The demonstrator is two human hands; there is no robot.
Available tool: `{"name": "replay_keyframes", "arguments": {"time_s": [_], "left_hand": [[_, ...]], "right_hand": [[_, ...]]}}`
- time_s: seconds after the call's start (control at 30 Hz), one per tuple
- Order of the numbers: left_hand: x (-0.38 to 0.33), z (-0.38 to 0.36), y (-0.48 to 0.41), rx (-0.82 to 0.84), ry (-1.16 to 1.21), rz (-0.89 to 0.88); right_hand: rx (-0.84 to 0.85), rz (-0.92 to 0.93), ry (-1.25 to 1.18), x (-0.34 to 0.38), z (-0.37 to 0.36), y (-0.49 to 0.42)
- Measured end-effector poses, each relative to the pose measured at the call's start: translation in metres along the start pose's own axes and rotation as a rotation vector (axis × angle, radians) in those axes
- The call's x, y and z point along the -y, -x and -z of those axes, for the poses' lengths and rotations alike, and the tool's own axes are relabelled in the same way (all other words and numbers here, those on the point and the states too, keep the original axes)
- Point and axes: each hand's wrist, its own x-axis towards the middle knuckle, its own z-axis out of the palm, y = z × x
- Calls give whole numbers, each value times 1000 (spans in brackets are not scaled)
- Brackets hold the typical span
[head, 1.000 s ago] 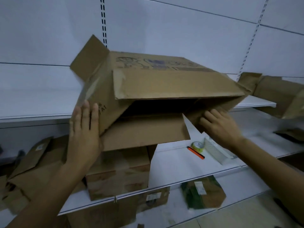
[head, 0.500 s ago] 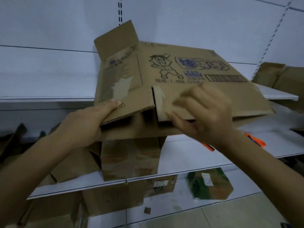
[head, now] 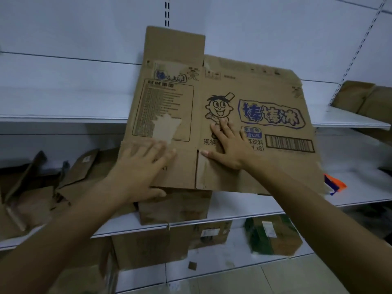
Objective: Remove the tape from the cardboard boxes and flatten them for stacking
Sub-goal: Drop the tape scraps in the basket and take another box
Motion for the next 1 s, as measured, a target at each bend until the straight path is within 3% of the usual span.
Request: {"name": "replay_keyframes", "arguments": {"time_s": [0.13, 0.27, 0.4, 0.57, 0.73, 0.87, 1.0], "left_hand": [[-52, 11, -45, -111, 101, -60], [-95, 11, -81, -97, 21, -35], [-137, -19, -78, -91, 36, 44], [-135, -23, -80, -178, 31, 135], [-128, -18, -76, -150, 0, 201], [-133, -11, -71, -204, -20, 256], [-137, -4, -68, -158, -68, 248]], "right_hand": [[-11, -13, -16, 6, -4, 3], [-41, 13, 5, 0, -1, 1], [40, 46, 95, -5, -5, -2], [5, 117, 31, -4, -5, -11], [-27, 197, -37, 4, -1, -21], [11, 253, -106, 2, 7, -25], [60, 307, -117, -5, 10, -27]]}}
